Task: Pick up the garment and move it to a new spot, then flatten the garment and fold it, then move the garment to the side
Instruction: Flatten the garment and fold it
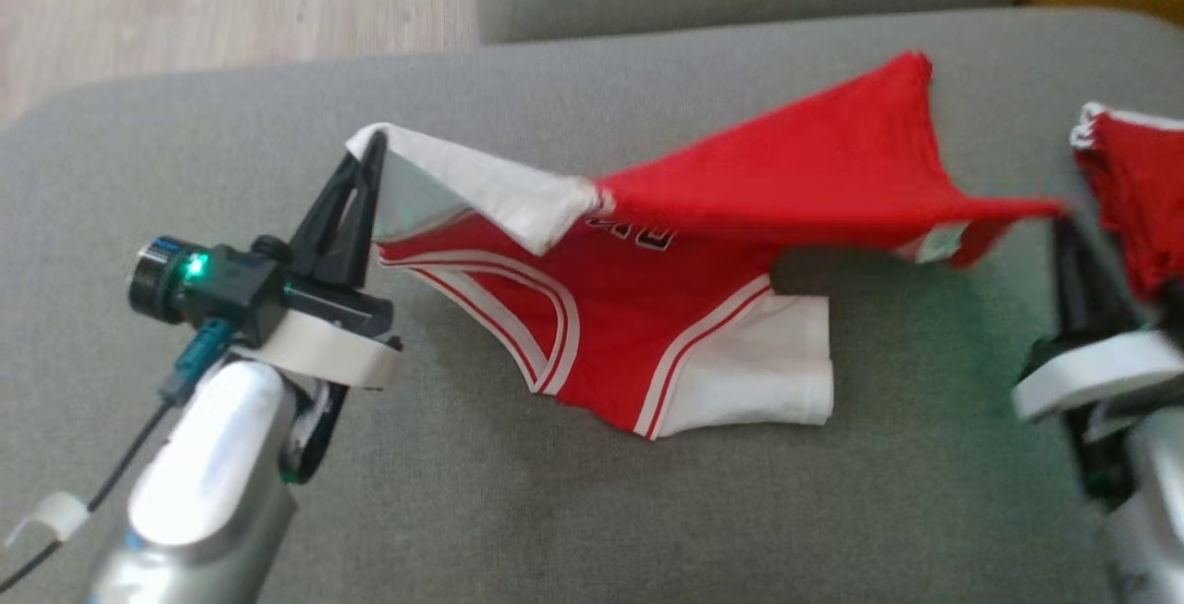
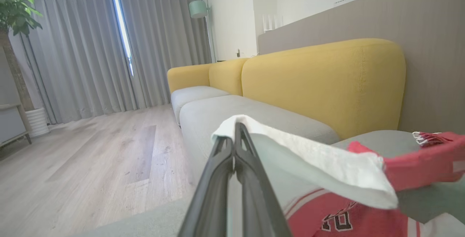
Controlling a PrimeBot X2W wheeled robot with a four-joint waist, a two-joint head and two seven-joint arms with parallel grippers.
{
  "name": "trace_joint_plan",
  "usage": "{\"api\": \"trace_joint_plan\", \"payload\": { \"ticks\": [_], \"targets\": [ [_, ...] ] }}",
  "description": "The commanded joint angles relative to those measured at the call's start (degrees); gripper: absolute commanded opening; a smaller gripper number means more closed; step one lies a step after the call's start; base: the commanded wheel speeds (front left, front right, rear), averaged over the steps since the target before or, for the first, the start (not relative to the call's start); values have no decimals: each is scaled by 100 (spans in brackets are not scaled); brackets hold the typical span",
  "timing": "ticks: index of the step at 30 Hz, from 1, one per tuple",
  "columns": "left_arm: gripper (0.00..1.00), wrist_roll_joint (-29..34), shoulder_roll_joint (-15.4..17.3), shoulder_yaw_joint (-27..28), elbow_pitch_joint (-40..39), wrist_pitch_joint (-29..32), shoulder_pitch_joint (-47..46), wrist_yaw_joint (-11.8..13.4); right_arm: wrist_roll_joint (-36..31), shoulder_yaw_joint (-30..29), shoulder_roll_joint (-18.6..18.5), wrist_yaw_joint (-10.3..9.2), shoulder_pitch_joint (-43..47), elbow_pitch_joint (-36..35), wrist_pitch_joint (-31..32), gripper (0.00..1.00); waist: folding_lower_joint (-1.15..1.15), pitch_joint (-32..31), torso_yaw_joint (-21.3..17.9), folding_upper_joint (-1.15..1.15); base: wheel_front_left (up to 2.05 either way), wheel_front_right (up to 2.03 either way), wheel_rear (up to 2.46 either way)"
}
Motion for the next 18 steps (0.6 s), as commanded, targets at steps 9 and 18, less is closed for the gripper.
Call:
{"api": "trace_joint_plan", "payload": {
  "ticks": [9,18],
  "targets": [
    [0,-535,485,668,-903,97,-747,-250,610,-175,-975,22,-556,-1763,441,0,0,-783,-97,0,0,0,0],
    [0,-1355,547,1146,-1593,752,-2123,-388,844,-183,-1510,22,-1649,-2937,1345,0,0,-927,-207,0,0,0,0]
  ]
}}
